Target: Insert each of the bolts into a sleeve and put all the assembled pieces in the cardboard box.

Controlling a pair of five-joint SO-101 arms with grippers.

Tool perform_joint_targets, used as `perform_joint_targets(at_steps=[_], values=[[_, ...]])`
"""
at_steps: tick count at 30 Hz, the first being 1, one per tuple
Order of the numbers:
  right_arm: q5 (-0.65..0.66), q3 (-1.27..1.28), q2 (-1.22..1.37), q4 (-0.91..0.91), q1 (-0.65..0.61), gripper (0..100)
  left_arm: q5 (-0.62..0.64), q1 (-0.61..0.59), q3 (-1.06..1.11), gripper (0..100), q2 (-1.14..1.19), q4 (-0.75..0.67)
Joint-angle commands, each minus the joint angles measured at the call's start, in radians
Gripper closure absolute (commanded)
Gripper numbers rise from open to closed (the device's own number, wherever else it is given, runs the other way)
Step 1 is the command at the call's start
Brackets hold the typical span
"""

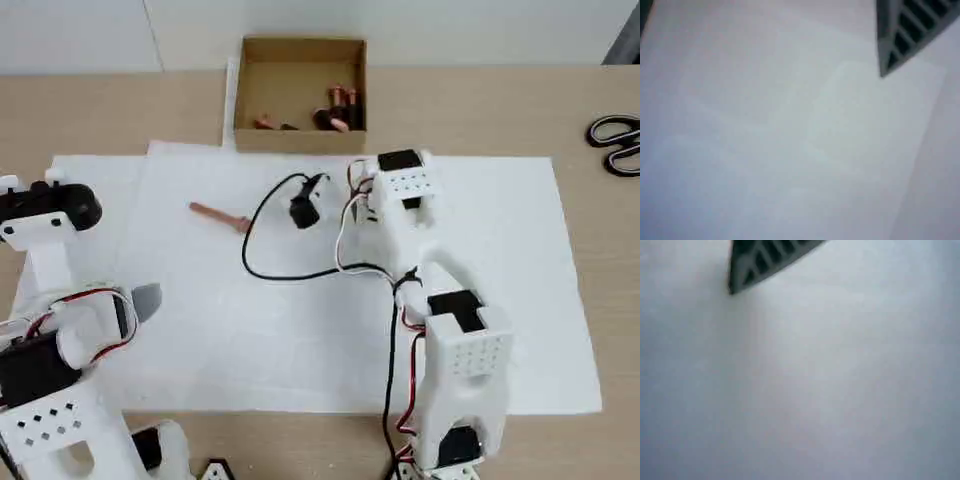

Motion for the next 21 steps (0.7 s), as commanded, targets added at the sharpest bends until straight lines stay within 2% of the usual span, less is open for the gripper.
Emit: perform_joint_targets(at_steps=[1, 10, 16, 21], values=[[0.011, -0.035, -0.001, -0.004, 0.031, 69.6, -0.006, -0.006, -0.010, 70, -0.015, -0.023], [0.011, -0.035, -0.001, 0.001, 0.053, 77.4, -0.006, -0.005, -0.010, 70, -0.015, -0.023], [0.011, -0.035, -0.007, 0.001, 0.054, 88.1, -0.006, -0.005, -0.010, 70, -0.015, -0.023], [0.011, -0.037, -0.010, 0.001, 0.067, 89.4, -0.006, -0.005, -0.010, 70, -0.015, -0.023]])
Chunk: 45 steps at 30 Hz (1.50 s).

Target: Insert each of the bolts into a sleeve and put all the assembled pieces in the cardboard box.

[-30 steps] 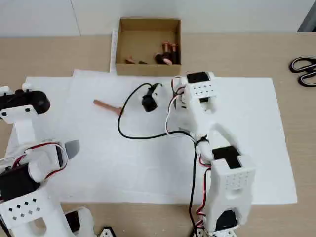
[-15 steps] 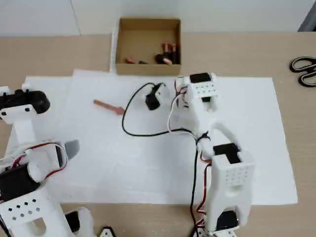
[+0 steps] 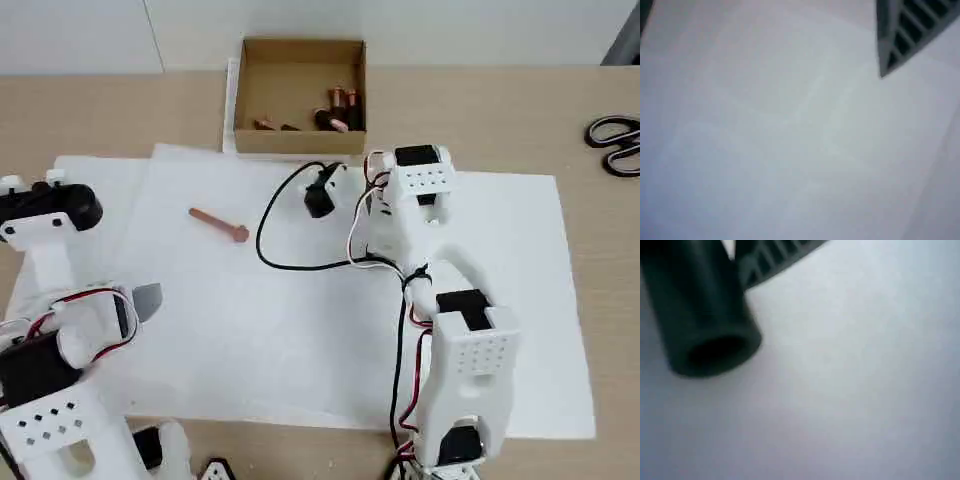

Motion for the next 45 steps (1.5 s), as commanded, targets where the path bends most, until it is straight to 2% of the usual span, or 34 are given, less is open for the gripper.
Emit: perform_joint_targets(at_steps=[1, 9, 15, 21, 31, 39, 45], values=[[0.008, -0.021, -0.012, 0.010, 0.018, 89.4, -0.006, -0.005, -0.010, 70, -0.015, -0.023], [-0.009, -0.203, -0.012, 0.197, 0.064, 89.5, -0.006, -0.005, -0.010, 70, -0.015, -0.023], [-0.236, -0.219, -0.031, 0.199, 0.050, 89.4, -0.006, -0.005, -0.010, 70, -0.015, -0.023], [-0.365, -0.201, -0.031, 0.206, 0.022, 89.4, -0.006, -0.005, -0.008, 70, -0.015, -0.023], [-0.374, -0.005, -0.038, 0.208, -0.111, 88.3, -0.006, -0.003, -0.008, 70, -0.015, -0.023], [-0.376, 0.005, -0.041, 0.208, -0.110, 69.7, -0.006, -0.003, -0.008, 70, -0.015, -0.023], [-0.376, 0.002, -0.042, 0.208, -0.113, 68.0, -0.006, -0.003, -0.008, 70, -0.015, -0.023]])
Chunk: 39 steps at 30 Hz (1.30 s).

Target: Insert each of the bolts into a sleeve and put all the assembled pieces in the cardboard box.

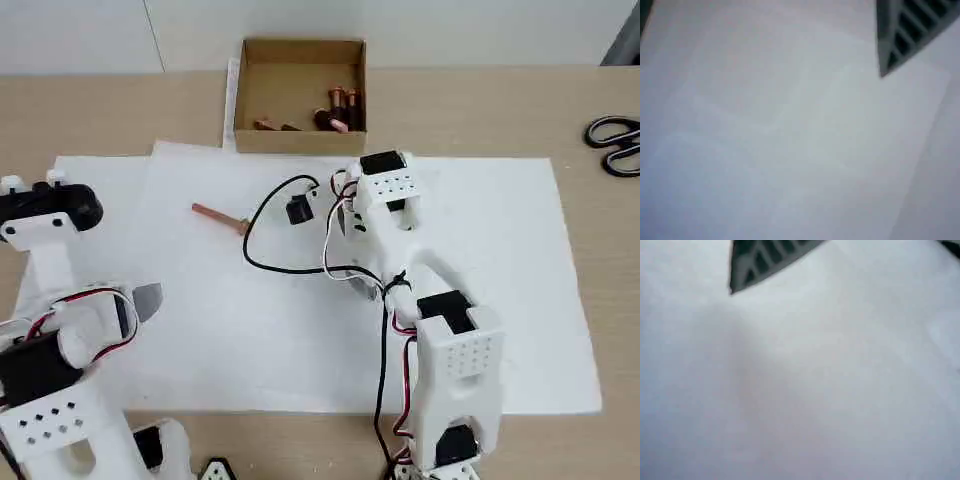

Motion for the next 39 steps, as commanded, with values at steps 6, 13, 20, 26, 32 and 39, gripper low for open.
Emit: perform_joint_targets(at_steps=[6, 13, 20, 26, 32, 39], values=[[-0.005, -0.017, -0.047, 0.002, -0.001, 68.0, -0.006, -0.002, -0.007, 70, -0.015, -0.023], [-0.005, -0.117, -0.048, 0.013, 0.027, 68.0, -0.006, -0.002, -0.007, 70, -0.015, -0.023], [-0.006, -0.118, -0.213, 0.019, 0.027, 68.0, -0.006, 0.000, -0.007, 70, -0.015, -0.023], [-0.221, -0.115, -0.337, 0.015, 0.030, 67.9, -0.006, 0.000, -0.007, 70, -0.015, -0.023], [-0.279, -0.066, -0.344, -0.022, 0.019, 67.7, -0.006, 0.000, -0.007, 70, -0.015, -0.023], [-0.285, 0.051, -0.343, -0.073, -0.048, 67.9, -0.006, 0.000, -0.007, 70, -0.015, -0.023]])
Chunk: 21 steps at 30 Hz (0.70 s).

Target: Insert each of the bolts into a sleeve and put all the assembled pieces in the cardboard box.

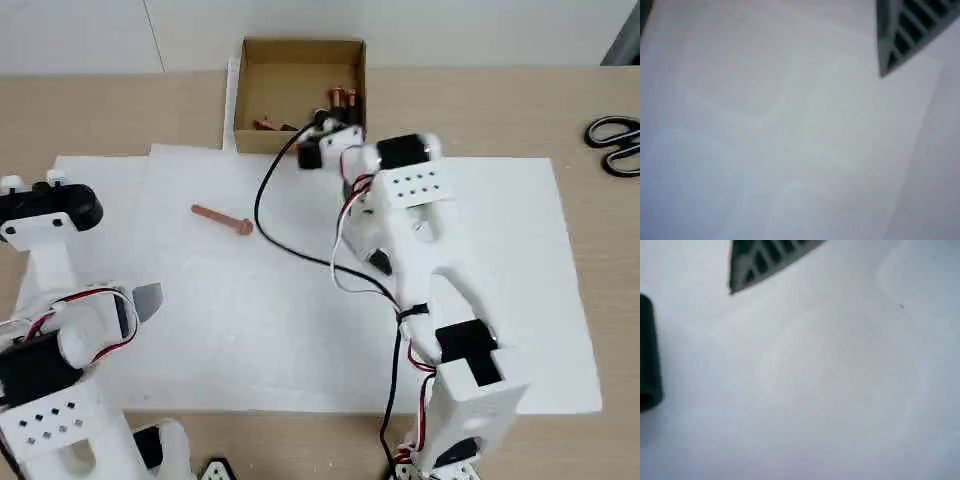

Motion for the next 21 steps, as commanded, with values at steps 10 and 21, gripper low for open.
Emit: perform_joint_targets(at_steps=[10, 21], values=[[-0.061, 0.137, -0.136, -0.186, -0.001, 68.2, -0.006, -0.003, -0.007, 70, -0.015, -0.023], [-0.084, 0.423, -0.452, -0.372, 0.013, 76.0, -0.006, 0.000, -0.007, 70, -0.015, -0.023]])
